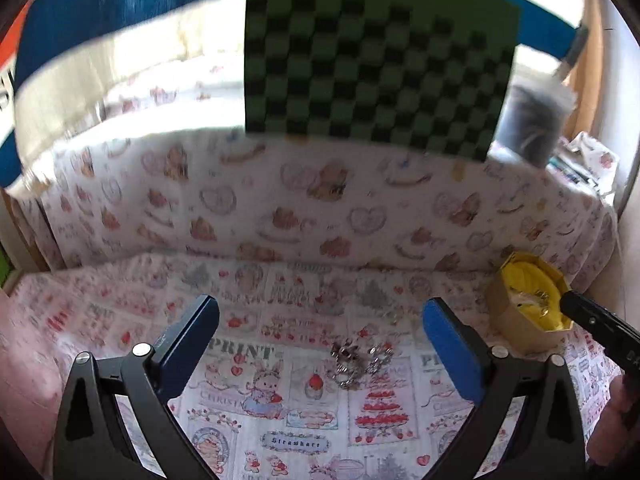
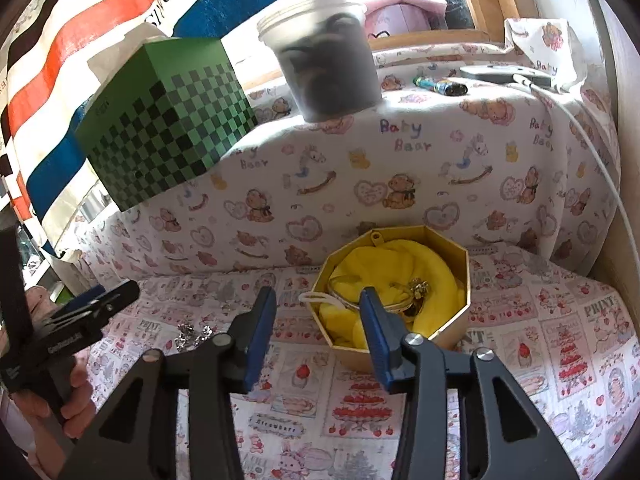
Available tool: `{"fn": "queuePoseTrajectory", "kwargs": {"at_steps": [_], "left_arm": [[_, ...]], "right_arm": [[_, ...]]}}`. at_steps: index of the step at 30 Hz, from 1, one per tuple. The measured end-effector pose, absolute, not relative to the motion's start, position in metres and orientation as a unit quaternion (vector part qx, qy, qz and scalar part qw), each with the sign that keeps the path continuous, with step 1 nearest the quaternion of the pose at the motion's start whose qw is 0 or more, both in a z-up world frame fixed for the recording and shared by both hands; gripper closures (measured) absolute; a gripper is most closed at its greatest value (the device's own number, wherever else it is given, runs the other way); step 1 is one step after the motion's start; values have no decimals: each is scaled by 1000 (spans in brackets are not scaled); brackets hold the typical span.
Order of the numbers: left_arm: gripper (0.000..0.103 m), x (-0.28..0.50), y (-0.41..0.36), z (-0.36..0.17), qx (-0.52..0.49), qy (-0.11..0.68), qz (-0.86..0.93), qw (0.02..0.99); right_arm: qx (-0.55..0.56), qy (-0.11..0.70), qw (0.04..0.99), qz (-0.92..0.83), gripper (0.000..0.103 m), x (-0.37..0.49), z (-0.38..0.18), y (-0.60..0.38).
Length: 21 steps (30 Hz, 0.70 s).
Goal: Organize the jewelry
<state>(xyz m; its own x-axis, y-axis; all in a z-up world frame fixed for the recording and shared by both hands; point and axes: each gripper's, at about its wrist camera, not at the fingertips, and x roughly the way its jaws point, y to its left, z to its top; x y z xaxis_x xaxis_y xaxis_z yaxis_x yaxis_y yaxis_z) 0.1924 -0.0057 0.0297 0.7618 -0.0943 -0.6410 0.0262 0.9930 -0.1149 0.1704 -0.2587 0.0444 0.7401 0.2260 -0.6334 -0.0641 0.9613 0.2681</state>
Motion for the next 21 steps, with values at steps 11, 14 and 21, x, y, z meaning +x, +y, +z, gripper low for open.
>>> {"fn": "queuePoseTrajectory", "kwargs": {"at_steps": [11, 14, 21], "left_arm": [[70, 217, 13, -10, -136, 436, -86, 885], [70, 221, 8, -14, -131, 439, -83, 885], [85, 231, -6, -22, -116, 454, -88, 879]], "right_arm": [[92, 366, 923, 80, 62, 172, 39, -248], [90, 368, 922, 78, 62, 172, 38, -247], [77, 371, 922, 80, 62, 172, 36, -243]]}}
